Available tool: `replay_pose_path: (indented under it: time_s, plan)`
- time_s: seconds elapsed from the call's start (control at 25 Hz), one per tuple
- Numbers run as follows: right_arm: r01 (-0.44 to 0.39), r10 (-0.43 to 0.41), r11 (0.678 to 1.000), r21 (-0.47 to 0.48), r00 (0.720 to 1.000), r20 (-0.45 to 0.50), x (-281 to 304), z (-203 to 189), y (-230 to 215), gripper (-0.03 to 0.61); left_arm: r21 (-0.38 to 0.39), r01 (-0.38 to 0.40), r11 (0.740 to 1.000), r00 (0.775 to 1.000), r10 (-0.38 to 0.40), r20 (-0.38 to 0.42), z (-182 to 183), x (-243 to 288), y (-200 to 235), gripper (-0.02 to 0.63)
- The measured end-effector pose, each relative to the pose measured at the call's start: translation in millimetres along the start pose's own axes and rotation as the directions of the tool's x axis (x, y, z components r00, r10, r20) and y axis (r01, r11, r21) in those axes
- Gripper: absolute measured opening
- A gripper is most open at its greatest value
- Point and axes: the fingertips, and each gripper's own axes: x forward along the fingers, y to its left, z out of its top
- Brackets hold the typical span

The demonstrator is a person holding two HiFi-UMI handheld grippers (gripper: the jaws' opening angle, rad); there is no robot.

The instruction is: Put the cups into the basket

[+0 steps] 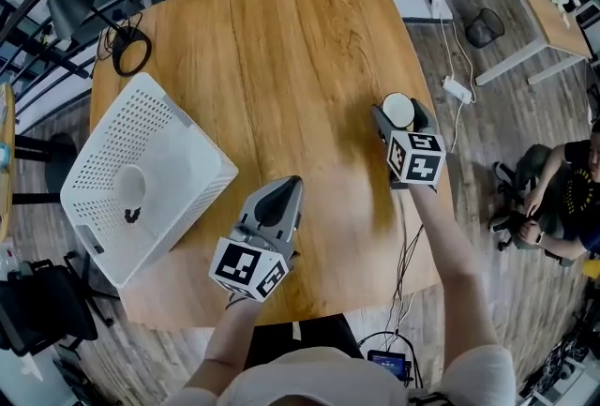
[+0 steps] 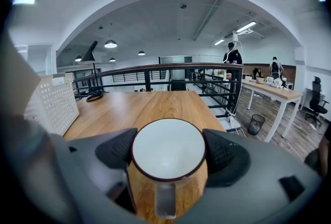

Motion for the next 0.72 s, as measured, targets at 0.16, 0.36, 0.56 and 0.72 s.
replay_pose_path:
  time_s: [0.16,0.36,0.56,0.72]
  plan:
    - [-0.021,0.021,1.000,-0.005,1.000,0.020,-9,12,11,0.380,-0.003,0.001,1.000,1.000,-0.001,0.007,4,-4,-2,0.009]
    - [-0.043,0.044,0.999,-0.027,0.998,0.034,-28,25,31,0.380,0.009,0.014,1.000,1.000,-0.014,0.021,12,-13,-7,0.009]
    - [-0.074,0.076,0.996,-0.048,0.996,0.041,-61,40,57,0.380,0.006,0.015,1.000,0.999,-0.015,0.048,27,-29,-12,0.009]
    - [-0.112,0.114,0.992,-0.057,0.993,0.033,-89,48,82,0.380,0.018,0.026,0.999,0.998,-0.027,0.061,38,-44,-20,0.009]
